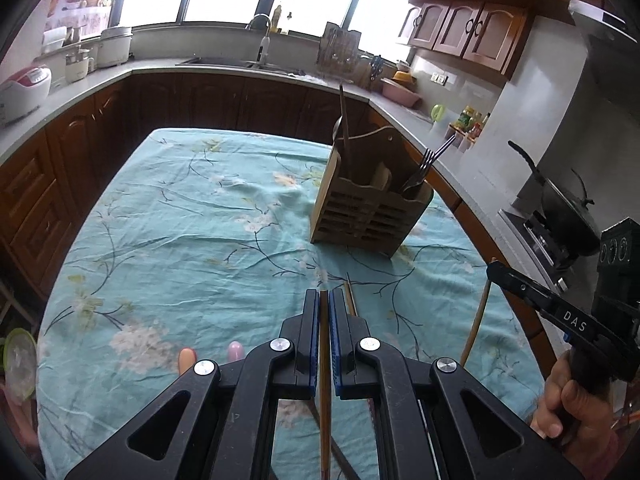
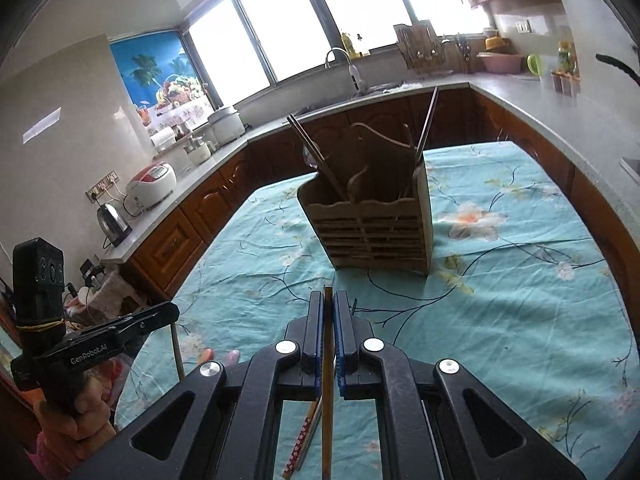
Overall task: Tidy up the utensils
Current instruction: 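Lift the chopsticks with both tools and carry them over the wooden holder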
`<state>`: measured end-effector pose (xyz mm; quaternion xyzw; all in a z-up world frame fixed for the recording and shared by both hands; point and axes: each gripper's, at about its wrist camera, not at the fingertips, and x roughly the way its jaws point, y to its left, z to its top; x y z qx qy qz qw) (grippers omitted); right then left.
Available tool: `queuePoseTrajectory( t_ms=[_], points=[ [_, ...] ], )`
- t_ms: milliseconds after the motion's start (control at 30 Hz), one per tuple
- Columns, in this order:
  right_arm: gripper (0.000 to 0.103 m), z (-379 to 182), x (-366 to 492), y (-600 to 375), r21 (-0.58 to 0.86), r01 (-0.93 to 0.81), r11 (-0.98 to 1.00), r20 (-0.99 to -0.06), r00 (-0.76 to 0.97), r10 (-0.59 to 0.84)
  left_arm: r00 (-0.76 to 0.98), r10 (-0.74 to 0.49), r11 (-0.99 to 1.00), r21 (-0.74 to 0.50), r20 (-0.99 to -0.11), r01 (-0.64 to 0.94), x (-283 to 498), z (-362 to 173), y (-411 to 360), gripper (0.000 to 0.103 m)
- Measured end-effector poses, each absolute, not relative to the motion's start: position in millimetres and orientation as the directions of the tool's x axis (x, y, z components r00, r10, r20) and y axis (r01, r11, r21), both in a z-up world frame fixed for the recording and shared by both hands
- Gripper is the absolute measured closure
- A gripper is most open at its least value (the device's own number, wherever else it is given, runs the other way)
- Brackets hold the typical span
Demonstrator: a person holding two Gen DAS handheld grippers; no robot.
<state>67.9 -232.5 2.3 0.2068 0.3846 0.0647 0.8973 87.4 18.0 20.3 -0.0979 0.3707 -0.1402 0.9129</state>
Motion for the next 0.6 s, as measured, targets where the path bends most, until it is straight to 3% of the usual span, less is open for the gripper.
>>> queuePoseTrajectory(
  t_ms=[600],
  points=[
    [0.098, 38, 35, -234, 0.389, 0.046, 0.92, -0.599, 0.771, 0.215, 0.783, -0.305, 0.943, -0.289, -0.542, 0.166, 38, 62, 46, 0.1]
  ],
)
